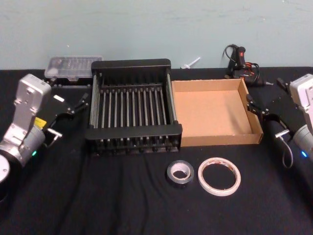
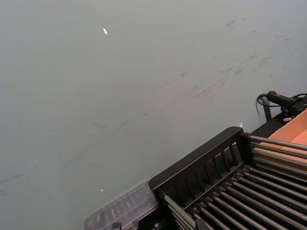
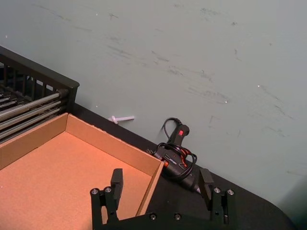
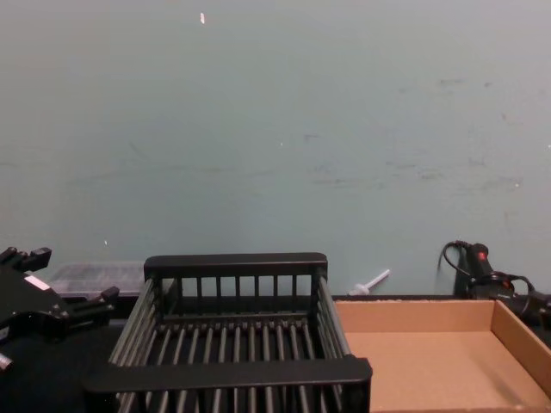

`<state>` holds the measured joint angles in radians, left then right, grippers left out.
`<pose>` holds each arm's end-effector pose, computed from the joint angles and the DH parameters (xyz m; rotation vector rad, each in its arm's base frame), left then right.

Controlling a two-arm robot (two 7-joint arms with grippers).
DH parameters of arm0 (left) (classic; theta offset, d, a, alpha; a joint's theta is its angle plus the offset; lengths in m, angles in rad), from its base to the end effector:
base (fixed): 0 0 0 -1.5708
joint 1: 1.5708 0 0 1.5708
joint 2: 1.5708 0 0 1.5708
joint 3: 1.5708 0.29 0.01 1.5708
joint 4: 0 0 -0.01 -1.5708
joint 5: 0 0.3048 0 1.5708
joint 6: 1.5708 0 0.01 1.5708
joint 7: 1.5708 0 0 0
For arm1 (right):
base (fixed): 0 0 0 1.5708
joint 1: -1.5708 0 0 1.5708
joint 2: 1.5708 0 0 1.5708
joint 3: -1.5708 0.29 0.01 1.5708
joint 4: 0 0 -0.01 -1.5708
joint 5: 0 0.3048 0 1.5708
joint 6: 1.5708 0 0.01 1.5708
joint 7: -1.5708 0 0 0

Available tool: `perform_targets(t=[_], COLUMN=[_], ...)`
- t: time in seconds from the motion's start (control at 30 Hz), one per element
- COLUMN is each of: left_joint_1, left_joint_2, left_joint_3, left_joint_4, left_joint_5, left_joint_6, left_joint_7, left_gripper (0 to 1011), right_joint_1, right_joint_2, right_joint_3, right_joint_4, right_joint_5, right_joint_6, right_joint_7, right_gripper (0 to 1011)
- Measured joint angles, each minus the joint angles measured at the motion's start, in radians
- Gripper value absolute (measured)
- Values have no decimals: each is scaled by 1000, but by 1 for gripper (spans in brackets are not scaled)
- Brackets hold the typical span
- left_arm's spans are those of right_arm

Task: Pick up the white tape and place it into the black box , Pick up the silver tape and place it into the brown box.

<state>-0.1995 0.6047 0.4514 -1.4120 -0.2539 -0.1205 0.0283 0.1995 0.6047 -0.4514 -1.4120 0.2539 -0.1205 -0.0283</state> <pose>0.3543 0.0837 -0.3015 0.3045 -0.2850 1.2480 0.3543 -0.0837 -0.3015 -0.3045 -0.2850 -1.2480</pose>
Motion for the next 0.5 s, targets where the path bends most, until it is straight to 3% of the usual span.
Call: perform_targets(t=[0.5], left_joint_1=[0], left_joint_2=[0], left_joint_3=[0], left_joint_4=[0], left_joint_5=[0], left_joint_6=[0], left_joint_7=[0], left_gripper=[1001], right_joint_1=[0], right_joint_2=[0], right_joint_3=[0], right_joint_4=[0], right_joint_5=[0], right_joint_6=[0], right_joint_7=[0], right_gripper=[1002])
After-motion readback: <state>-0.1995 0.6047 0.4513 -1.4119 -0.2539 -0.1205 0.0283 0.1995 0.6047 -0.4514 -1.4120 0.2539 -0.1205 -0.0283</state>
